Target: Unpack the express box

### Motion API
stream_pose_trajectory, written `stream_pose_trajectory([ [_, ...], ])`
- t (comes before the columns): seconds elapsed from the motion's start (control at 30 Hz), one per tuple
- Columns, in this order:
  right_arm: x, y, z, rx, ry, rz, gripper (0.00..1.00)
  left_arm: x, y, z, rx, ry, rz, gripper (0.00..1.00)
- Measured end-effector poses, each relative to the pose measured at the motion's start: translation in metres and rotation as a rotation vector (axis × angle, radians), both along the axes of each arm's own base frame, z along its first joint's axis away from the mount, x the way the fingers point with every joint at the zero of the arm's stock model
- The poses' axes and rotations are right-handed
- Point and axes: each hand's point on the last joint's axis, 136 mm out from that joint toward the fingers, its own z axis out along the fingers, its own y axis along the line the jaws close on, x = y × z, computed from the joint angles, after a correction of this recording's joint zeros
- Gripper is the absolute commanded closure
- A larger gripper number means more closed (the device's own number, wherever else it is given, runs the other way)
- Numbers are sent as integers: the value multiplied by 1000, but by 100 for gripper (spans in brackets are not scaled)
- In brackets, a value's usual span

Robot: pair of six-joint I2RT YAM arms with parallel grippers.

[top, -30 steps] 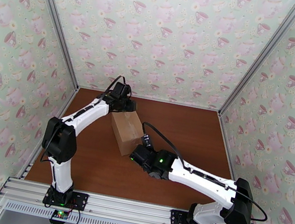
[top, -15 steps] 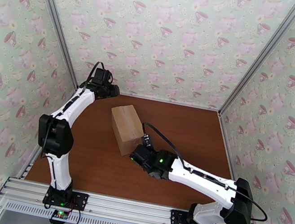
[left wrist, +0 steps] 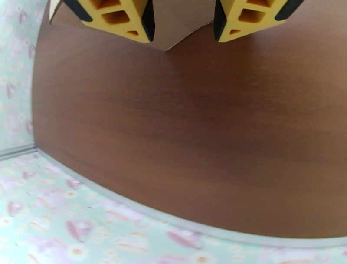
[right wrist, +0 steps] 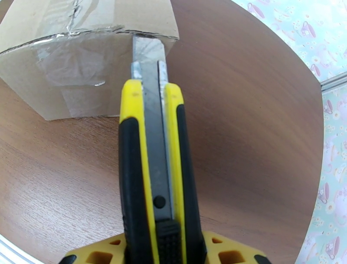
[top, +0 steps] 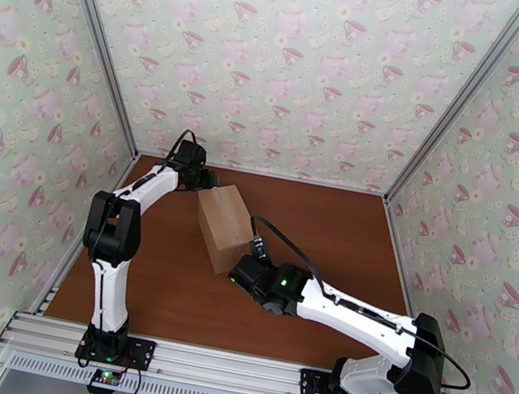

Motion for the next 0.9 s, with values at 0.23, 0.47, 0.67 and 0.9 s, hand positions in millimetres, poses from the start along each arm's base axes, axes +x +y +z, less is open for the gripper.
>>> stream_pose_trajectory([
  [0.23, 0, -2, 1, -14, -3, 2, 100, 1, -22, 9, -61, -50, -84, 57],
  [0.47, 1, -1, 6, -17, -6, 17, 100, 0, -46, 19, -82, -106, -162, 57],
  [0.67, 1, 0, 6, -24, -5, 27, 100, 1, -51, 23, -96, -121, -179, 57],
  [0.9, 0, 0, 5, -29, 1, 41, 100, 2, -61, 28, -123, -157, -199, 57],
])
